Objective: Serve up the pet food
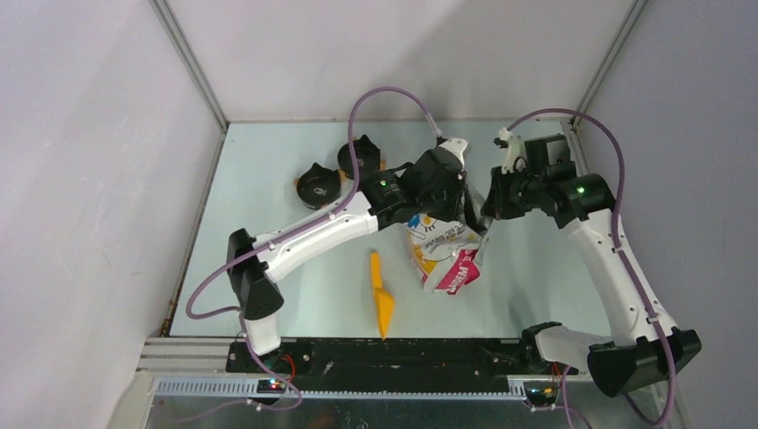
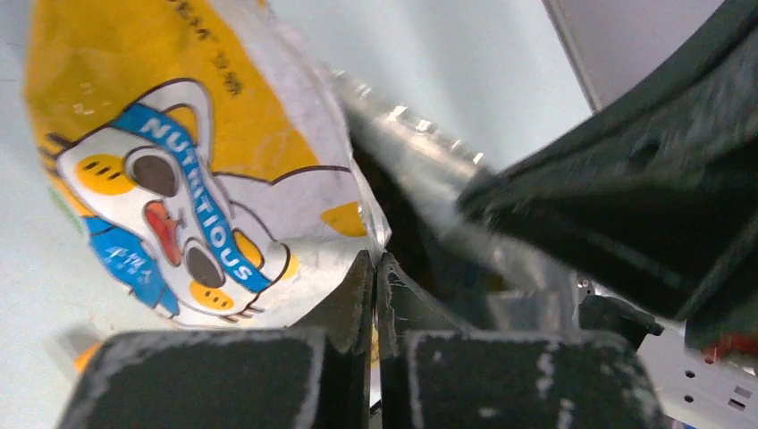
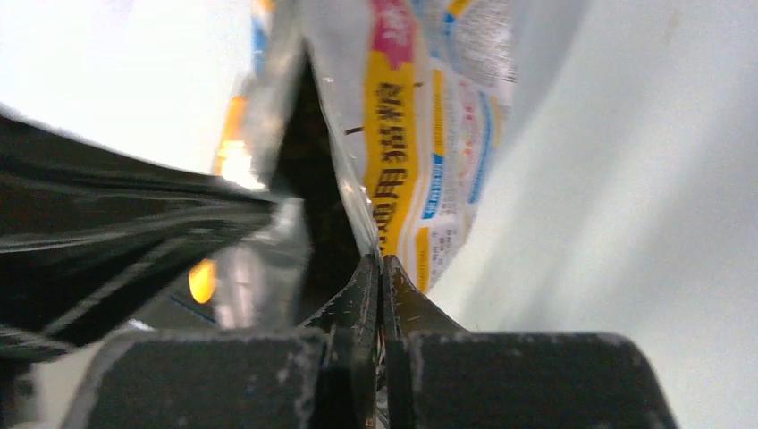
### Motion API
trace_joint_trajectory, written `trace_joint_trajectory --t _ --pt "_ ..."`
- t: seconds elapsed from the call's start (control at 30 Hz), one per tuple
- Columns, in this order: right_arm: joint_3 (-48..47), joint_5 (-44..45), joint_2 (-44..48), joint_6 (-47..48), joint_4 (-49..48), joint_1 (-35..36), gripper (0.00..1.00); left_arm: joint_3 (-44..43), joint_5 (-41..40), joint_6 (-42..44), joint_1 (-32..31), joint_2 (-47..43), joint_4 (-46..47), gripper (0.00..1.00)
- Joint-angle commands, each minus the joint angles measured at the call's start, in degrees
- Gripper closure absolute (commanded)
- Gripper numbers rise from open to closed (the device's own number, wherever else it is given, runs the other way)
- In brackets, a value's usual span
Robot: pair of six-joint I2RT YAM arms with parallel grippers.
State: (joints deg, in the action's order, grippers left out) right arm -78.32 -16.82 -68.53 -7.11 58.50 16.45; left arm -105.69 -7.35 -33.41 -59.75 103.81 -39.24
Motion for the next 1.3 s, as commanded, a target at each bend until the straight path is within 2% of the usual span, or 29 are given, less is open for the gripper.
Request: trace_joint_trajectory --t 0.0,0.07,0.2,0.23,0.27,0.33,0.4,0.43,0.47,0.5,0.53,0.57,0.6,0.7,0.83,0.9,1.0,1.07,1.1,1.13,1.17,1.2,1.23,1.27 --pt "-1.3 7.6 1.5 -2.6 -1.9 -7.6 1.00 1.4 -8.4 5.8 2.4 -8.4 -3.4 1.00" --pt "-1.6 6.8 2.4 -2.0 -2.2 -8.3 1.00 4.3 -11.3 7.0 3.9 -11.8 -3.1 1.00" --pt "-1.3 1.9 2.6 0.6 -4.0 -2.8 1.00 7.7 -10.2 9.2 6.4 -14.4 -2.6 1.00" --pt "-1.2 0.6 2.4 1.3 -5.1 -0.6 0.97 8.0 -9.3 9.5 6.6 -14.3 -2.1 1.00" --pt "-1.4 0.3 1.7 1.6 -5.6 0.2 0.87 8.0 -6.5 9.9 6.8 -14.2 -1.7 1.00" --pt "-2.5 0.5 -0.3 2.9 -6.2 2.2 0.74 8.0 -3.1 10.3 6.8 -13.6 -0.5 1.00" --pt "-4.0 1.3 -2.9 3.8 -6.2 3.2 0.66 7.4 -1.9 11.0 6.7 -12.8 0.4 1.00" --pt "-5.1 2.0 -4.6 4.1 -6.0 3.5 0.64 6.6 -2.4 11.5 6.6 -12.0 0.6 0.96" --pt "-5.6 2.4 -5.5 4.3 -5.9 3.5 0.62 6.1 -3.1 11.8 6.6 -11.6 0.6 0.80" --pt "-6.6 3.5 -7.2 4.5 -5.9 3.6 0.60 4.9 -4.7 12.7 6.6 -10.7 0.5 0.70" --pt "-7.1 4.0 -8.1 4.5 -6.0 3.6 0.58 4.1 -5.5 13.0 6.6 -10.0 0.4 0.56" --pt "-8.1 5.0 -9.7 4.8 -6.1 3.6 0.53 2.5 -7.4 13.7 6.7 -8.6 0.4 0.51" --pt "-8.5 5.5 -10.4 4.8 -6.2 3.6 0.44 0.6 -8.2 14.0 6.7 -7.0 0.3 0.45" --pt "-11.1 7.2 -13.6 4.6 -6.7 3.1 0.39 -3.0 -12.5 16.2 6.6 -3.3 0.5 0.37" --pt "-14.0 7.4 -16.3 4.8 -6.6 2.1 0.45 -6.0 -14.2 17.5 6.9 0.5 0.8 0.32" --pt "-15.1 6.4 -17.1 5.0 -6.6 1.4 0.52 -6.4 -14.5 17.7 7.1 1.4 1.0 0.34" --pt "-16.4 3.0 -18.0 5.5 -6.3 0.2 0.58 -6.7 -16.2 18.7 7.3 2.6 1.2 0.39" --pt "-16.9 1.1 -18.5 6.4 -5.9 -0.3 0.68 -6.8 -16.9 20.1 7.8 3.0 1.0 0.46" --pt "-17.0 1.1 -18.8 6.7 -5.8 -0.4 0.83 -6.9 -17.0 21.3 8.1 3.1 0.9 0.54" --pt "-17.3 1.6 -18.9 6.9 -5.5 -0.6 0.92 -6.8 -16.8 22.6 8.9 2.8 0.7 0.58" --pt "-17.5 2.3 -18.9 6.9 -5.4 -0.8 1.00 -6.7 -16.6 23.4 9.4 2.5 0.7 0.68" --pt "-17.9 4.4 -18.6 7.6 -5.4 -1.6 1.00 -6.5 -16.1 24.8 10.7 1.6 0.6 0.74" --pt "-18.1 5.4 -18.4 8.0 -5.6 -2.0 1.00 -6.5 -15.6 25.6 11.5 1.0 0.8 0.88" --pt "-18.7 7.2 -17.9 8.2 -5.9 -3.3 1.00 -6.5 -14.2 28.2 13.2 -0.2 1.0 0.94"
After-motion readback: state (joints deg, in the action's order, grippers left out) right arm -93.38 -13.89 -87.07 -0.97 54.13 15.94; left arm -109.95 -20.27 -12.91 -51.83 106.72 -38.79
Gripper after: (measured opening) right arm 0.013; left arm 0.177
